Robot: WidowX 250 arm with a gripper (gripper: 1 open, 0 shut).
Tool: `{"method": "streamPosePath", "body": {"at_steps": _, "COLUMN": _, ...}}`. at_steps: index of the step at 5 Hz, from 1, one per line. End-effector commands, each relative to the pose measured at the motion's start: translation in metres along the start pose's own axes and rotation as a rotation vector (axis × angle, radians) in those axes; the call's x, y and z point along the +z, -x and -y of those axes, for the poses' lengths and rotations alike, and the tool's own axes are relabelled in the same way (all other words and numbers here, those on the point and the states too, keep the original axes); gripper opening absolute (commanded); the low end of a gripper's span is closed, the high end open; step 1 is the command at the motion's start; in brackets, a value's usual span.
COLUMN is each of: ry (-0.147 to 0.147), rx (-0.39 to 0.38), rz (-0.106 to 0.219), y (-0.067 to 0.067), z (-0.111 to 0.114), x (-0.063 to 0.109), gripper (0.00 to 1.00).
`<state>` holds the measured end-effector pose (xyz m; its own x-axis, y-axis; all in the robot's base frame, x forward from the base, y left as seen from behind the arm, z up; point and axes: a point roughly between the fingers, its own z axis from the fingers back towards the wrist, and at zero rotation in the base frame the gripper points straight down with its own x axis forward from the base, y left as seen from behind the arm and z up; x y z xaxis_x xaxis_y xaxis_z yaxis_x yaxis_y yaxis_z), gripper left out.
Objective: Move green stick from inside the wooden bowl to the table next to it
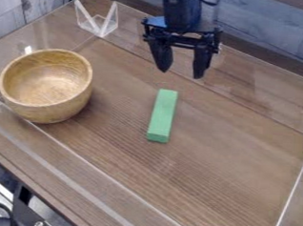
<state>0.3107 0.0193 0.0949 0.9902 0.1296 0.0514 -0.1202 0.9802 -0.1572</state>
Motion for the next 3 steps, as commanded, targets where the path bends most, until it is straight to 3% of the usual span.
{"method": "streamPosePath", "body": {"at_steps": 1, "ry": -0.013, "rx": -0.071, "rz": 0.067, "y": -0.011, "z": -0.012, "x": 0.010, "gripper": 1.00}}
{"method": "streamPosePath", "body": {"at_steps": 3, "ry": -0.046, "rx": 0.017, "rz": 0.110, "y": -0.019, "z": -0.006, "x": 0.034, "gripper": 1.00}}
